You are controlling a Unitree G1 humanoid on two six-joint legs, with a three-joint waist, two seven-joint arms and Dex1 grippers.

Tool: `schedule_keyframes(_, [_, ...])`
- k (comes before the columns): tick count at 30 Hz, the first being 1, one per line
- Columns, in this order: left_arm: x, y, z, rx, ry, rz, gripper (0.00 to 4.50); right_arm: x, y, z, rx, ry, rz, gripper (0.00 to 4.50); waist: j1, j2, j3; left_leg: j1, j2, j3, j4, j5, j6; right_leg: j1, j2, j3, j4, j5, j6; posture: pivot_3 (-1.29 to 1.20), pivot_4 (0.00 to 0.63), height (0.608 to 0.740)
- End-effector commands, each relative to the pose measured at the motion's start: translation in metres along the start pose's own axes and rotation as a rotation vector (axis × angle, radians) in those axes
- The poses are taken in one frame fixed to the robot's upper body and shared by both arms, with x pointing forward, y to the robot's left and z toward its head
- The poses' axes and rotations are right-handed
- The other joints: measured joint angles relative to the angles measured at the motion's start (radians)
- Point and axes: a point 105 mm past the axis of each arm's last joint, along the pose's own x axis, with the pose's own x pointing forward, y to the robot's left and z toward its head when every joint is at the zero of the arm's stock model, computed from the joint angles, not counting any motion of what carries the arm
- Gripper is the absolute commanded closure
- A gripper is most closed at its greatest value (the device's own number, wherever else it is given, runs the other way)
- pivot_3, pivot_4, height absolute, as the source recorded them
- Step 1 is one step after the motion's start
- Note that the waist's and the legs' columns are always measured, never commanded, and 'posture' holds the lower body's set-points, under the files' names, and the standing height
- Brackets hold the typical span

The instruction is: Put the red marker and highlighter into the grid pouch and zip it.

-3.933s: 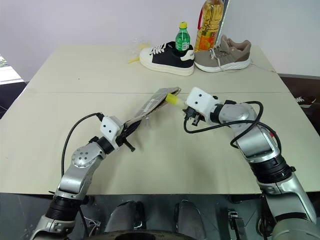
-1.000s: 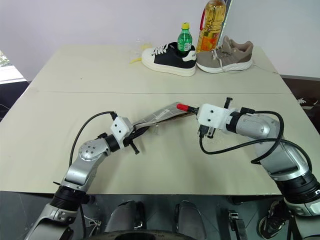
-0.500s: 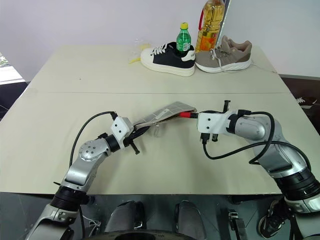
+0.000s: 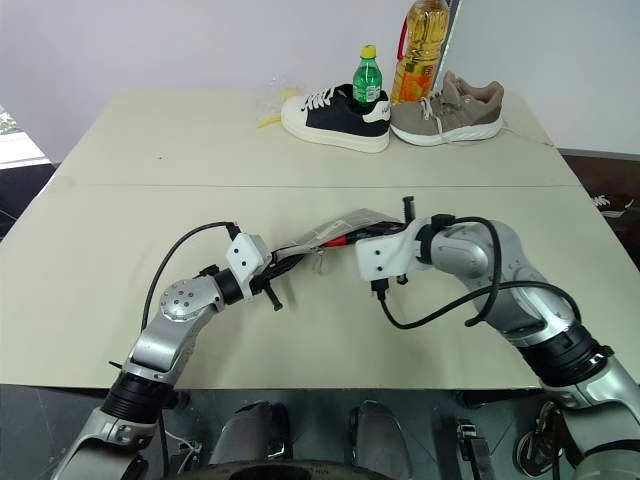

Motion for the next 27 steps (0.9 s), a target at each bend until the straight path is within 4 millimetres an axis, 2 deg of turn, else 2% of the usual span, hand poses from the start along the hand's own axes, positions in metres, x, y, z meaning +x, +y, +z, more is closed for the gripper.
schedule_keyframes(1, [0.004,-0.006,0.018,0.016,-0.059,-0.041,4.5,-0.001,-0.014,0.014,-0.041,-0.024,-0.043,4.22,0.002,0.0,0.0,0.0,0.0,0.0,0.0,0.0,0.0,0.0,0.0,0.0,0.0,0.0,0.0,0.0,0.15,0.705])
schedule_keyframes(8, [0.003,-0.01,0.021,0.004,-0.066,-0.053,4.5,0.003,-0.013,0.016,-0.049,-0.039,-0.036,4.22,0.0,0.0,0.0,0.0,0.0,0.0,0.0,0.0,0.0,0.0,0.0,0.0,0.0,0.0,0.0,0.0,0.15,0.705])
schedule_keyframes(10, [0.003,-0.009,0.021,0.003,-0.065,-0.052,4.5,0.003,-0.014,0.015,-0.048,-0.04,-0.039,3.21,-0.001,0.0,0.0,0.0,0.0,0.0,0.001,0.0,0.0,0.0,0.0,0.0,0.0,0.0,0.0,0.0,0.15,0.705])
schedule_keyframes(11, [0.003,-0.007,0.021,-0.002,-0.066,-0.039,4.5,0.0,-0.02,0.014,-0.045,-0.047,-0.067,2.86,0.0,0.0,0.0,0.0,0.0,0.0,0.001,0.0,0.0,0.0,0.0,0.0,0.001,0.0,0.0,0.0,0.15,0.705])
schedule_keyframes(13, [0.002,-0.002,0.022,-0.024,-0.078,-0.012,4.5,-0.007,-0.031,0.01,-0.013,-0.056,-0.115,1.89,0.0,0.0,0.0,0.0,0.0,0.0,0.001,0.0,0.0,0.0,0.0,0.0,0.0,0.0,0.0,0.0,0.15,0.705])
schedule_keyframes(17, [0.004,0.003,0.025,-0.071,-0.101,0.015,4.5,-0.02,-0.05,0.007,0.085,-0.105,-0.18,1.89,0.0,0.0,0.0,0.0,0.0,0.0,0.001,0.0,0.0,0.0,0.0,0.0,0.001,0.0,0.0,0.0,0.15,0.705])
schedule_keyframes(21, [0.006,0.015,0.029,-0.177,-0.133,0.089,4.5,-0.05,-0.083,0.006,0.46,-0.269,-0.268,1.89,0.001,0.0,0.0,0.0,0.0,-0.001,0.001,0.0,0.0,0.001,0.0,0.0,0.001,0.0,0.0,0.0,0.15,0.705])
schedule_keyframes(23, [0.008,0.024,0.03,-0.23,-0.145,0.146,4.5,-0.055,-0.079,0.009,0.668,-0.343,-0.207,1.89,0.001,0.0,0.0,0.0,0.0,-0.001,0.002,0.0,0.0,0.001,0.0,0.0,0.001,0.0,0.0,0.0,0.15,0.705])
schedule_keyframes(27, [0.012,0.03,0.037,-0.315,-0.191,0.183,4.5,-0.044,-0.051,0.022,0.866,-0.397,-0.081,1.89,0.002,-0.001,-0.001,0.0,0.0,-0.003,0.001,0.0,0.001,0.002,0.0,-0.001,0.0,0.0,0.0,0.0,0.15,0.705])
